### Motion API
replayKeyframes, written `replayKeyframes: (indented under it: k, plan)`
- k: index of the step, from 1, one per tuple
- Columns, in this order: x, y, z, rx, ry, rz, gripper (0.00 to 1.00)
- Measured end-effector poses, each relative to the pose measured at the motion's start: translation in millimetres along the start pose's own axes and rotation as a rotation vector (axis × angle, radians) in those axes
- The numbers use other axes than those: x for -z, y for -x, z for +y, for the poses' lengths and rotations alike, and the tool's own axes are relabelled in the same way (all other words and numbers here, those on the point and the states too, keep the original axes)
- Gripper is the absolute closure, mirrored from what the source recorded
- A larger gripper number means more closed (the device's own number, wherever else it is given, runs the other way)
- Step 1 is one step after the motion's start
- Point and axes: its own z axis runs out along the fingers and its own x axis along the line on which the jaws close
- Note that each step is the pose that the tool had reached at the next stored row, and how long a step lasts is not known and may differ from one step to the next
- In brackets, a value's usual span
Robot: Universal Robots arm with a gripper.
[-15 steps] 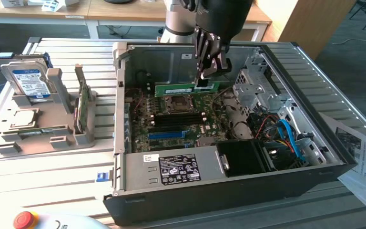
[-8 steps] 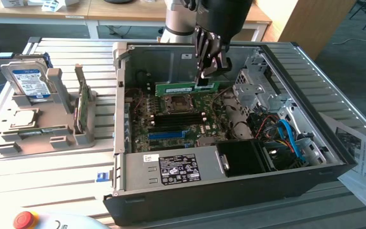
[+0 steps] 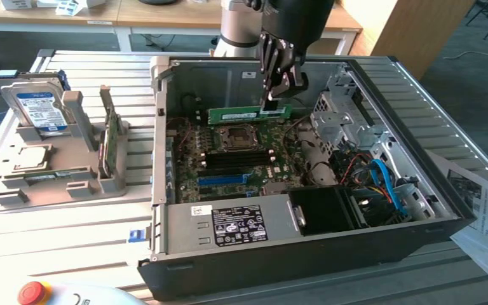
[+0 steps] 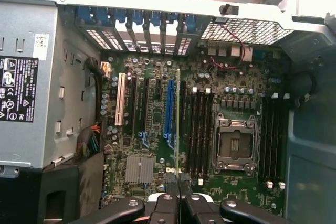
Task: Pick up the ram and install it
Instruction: 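Pick up the ram and move it above insertion slot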
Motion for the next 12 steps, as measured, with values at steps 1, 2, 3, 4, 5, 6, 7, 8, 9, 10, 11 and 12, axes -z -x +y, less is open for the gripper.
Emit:
replayKeyframes:
  k: [1,2,3,4,5,6,7,8,9,10,11,12]
  plan:
    - [-0.1,1.2,-0.3,0.0,-0.0001,0.0,0.89]
    - [-0.2,2.4,-0.6,0.0,-0.0002,0.0,0.89]
    - [-0.3,3.7,-0.9,0.0,-0.0002,0.0,0.89]
    - [-0.3,5.0,-1.2,0.0,-0.0003,0.0,0.89]
    - [-0.5,6.3,-1.5,0.0,-0.0005,-0.0001,0.89]
    - [-0.5,7.6,-1.8,0.0,-0.0006,0.0,0.89]
    - [-0.6,8.8,-2.1,0.0,-0.0007,0.0,0.89]
    - [-0.7,10.0,-2.4,0.0,-0.0008,-0.0001,0.89]
    - [-0.8,11.2,-2.7,0.0,-0.0009,0.0,0.89]
    - [-0.8,12.4,-3.0,0.0,-0.001,0.0001,0.89]
    - [-0.9,13.7,-3.2,0.0,-0.0011,0.0,0.89]
    - [-1.0,14.9,-3.5,0.0,-0.0012,0.0,0.89]
